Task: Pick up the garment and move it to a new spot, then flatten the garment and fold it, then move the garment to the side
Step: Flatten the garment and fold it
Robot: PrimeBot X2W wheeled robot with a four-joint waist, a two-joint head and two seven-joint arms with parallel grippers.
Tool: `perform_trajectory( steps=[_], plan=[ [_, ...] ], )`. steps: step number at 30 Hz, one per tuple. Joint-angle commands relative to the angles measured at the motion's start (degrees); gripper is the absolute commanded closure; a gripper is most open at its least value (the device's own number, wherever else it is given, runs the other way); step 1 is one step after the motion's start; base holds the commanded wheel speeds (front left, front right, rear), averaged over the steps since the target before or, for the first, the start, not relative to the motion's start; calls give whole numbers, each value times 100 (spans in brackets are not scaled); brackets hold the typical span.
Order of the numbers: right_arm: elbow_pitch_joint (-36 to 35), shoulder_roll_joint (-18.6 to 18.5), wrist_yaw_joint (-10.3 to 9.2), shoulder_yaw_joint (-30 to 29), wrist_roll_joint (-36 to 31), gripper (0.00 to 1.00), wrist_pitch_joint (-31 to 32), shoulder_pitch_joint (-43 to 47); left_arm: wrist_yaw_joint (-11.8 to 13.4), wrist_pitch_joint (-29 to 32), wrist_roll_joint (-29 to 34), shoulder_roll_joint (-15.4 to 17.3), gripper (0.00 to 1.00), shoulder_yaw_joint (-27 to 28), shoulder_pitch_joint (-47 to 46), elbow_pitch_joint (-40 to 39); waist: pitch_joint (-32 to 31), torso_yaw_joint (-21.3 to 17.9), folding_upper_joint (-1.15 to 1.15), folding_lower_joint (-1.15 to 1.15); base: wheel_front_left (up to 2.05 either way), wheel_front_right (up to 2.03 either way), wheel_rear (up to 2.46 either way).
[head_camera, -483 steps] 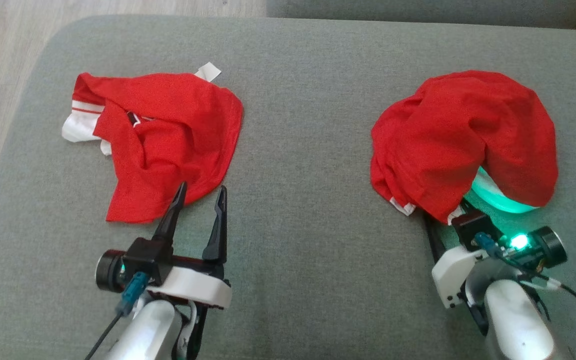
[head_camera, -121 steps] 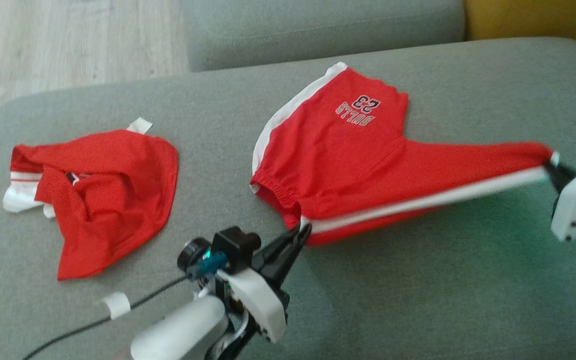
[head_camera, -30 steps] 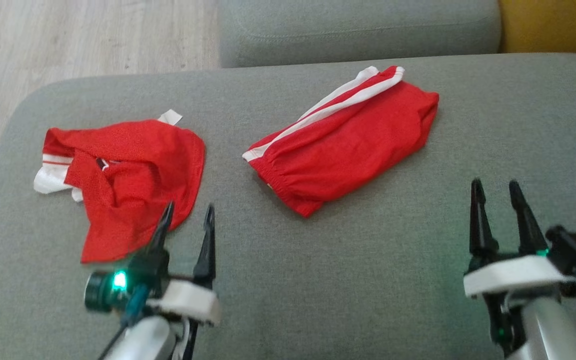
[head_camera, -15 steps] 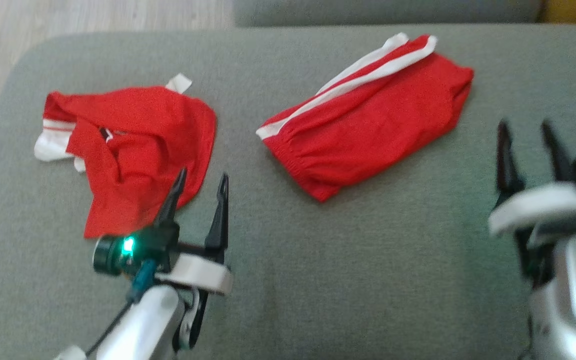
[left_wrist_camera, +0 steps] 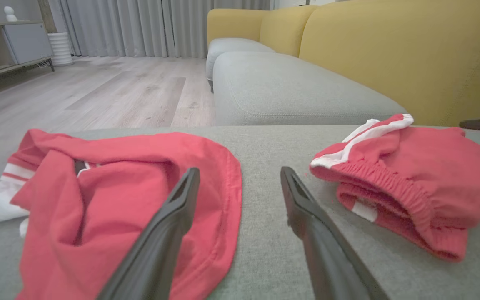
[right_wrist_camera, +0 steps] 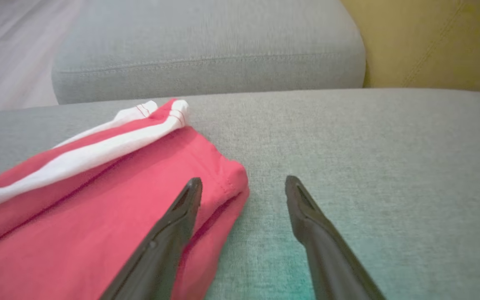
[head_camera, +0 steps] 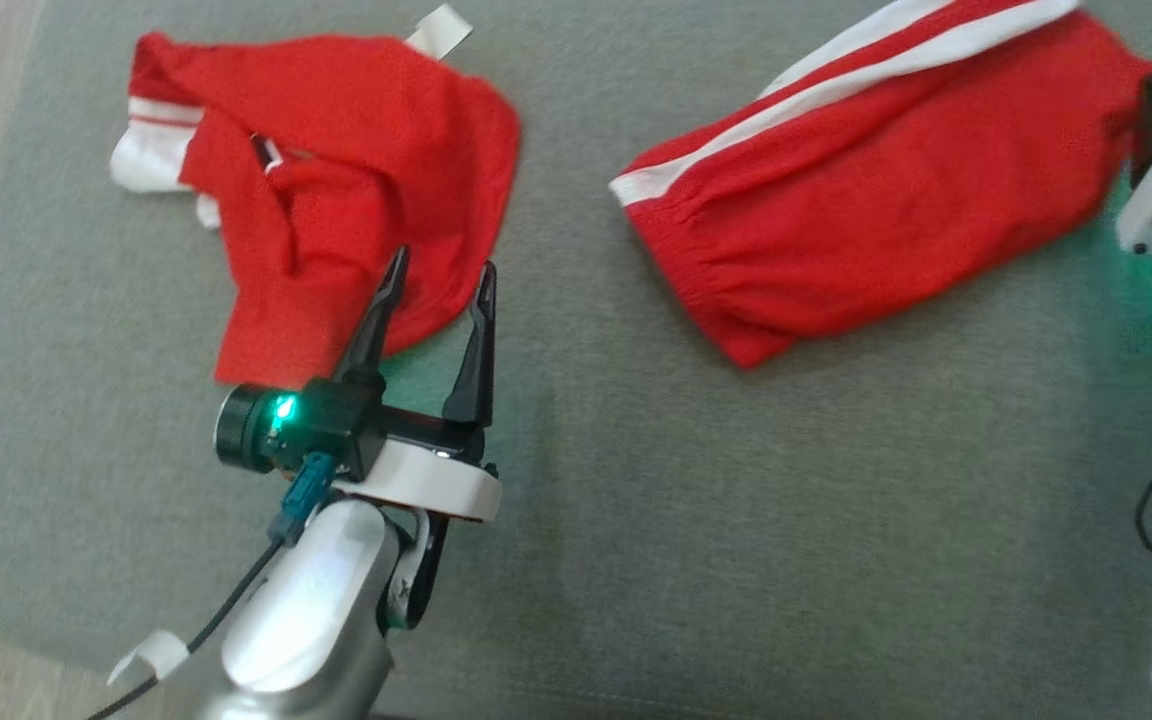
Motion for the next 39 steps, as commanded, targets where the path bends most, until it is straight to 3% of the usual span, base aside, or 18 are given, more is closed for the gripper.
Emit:
perform_trajectory(
  steps=[1,7,13,14,15,25,39],
  plan=[
    [0,-79,39,-3,-71,0,-17,-234,-34,-54,64,40,0,243,-165,-125,198,216,0,-2,0,0,0],
    [895,-217,39,-340,-405,0,-79,-636,-152,-54,203,-81,0,362,-202,-88,335,388,0,-2,0,0,0],
    [1569,-186,39,-266,-433,0,-96,-777,-215,-54,326,-163,0,513,-167,-70,355,409,0,-2,0,0,0],
    [1647,-176,39,-250,-408,67,-131,-811,-232,-54,349,-172,0,524,-152,-54,349,391,0,-2,0,0,0],
    [1701,-160,39,-215,-390,100,-198,-844,-246,-54,370,-181,0,537,-141,-40,338,369,0,-2,0,0,0],
    [2029,-96,39,-39,120,100,-1233,-749,-340,-55,498,-219,0,749,34,88,-187,-34,0,-2,0,0,0],
    [1730,-345,39,-525,1203,100,-1906,834,-401,-55,552,-238,0,949,514,190,-1000,-463,0,-2,0,0,0]
  ],
)
